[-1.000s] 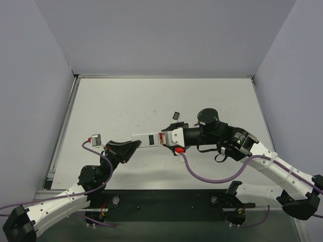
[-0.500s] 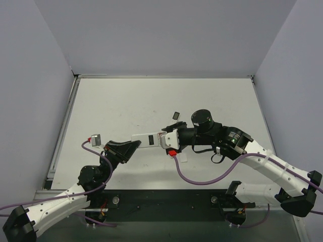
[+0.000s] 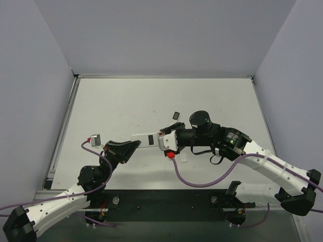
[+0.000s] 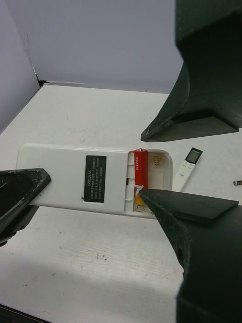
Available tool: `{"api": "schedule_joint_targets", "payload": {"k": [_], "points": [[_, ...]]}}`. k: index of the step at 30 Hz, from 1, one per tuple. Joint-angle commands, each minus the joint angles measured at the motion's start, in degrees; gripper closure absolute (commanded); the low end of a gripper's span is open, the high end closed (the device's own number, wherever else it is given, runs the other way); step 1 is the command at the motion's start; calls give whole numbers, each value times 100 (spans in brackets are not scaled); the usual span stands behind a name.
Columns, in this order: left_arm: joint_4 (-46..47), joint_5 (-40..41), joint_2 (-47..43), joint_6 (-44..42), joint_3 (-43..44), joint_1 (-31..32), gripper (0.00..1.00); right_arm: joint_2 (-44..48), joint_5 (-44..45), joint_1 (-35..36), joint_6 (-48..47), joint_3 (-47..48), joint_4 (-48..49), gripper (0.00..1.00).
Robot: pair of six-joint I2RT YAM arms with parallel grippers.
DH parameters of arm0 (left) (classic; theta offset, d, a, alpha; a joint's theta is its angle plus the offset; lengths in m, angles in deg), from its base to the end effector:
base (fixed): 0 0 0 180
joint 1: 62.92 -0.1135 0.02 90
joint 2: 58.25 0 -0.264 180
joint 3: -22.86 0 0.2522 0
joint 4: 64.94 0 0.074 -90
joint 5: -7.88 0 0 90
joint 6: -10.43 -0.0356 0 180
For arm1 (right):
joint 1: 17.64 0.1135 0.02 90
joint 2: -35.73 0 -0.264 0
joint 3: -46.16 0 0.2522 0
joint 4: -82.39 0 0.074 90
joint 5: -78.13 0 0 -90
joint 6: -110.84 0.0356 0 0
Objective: Load the batteries into the remote control
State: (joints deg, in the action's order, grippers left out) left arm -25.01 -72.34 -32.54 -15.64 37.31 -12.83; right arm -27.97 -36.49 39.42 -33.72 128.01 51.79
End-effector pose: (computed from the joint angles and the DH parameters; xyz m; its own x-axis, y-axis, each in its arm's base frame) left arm 0.0850 -0.0921 0.2311 -0.4578 -0.8323 -0.3124 0.5667 -0.0025 -0.8239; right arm 0.1216 0.2150 0.4058 0.7338 -0.2295 -0.6394 -0.6662 -0.0587 -0.7435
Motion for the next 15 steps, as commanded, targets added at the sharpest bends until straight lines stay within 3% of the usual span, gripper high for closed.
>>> {"api": "schedule_joint_targets", "payload": {"k": [1,15], "points": [[432,-55,-40,50,-526,-8,100,-125,45,77,-107,55,243,62],[651,41,-75,85,-596,-7,100,-134,142,130,-72,-15,234,69]]}}
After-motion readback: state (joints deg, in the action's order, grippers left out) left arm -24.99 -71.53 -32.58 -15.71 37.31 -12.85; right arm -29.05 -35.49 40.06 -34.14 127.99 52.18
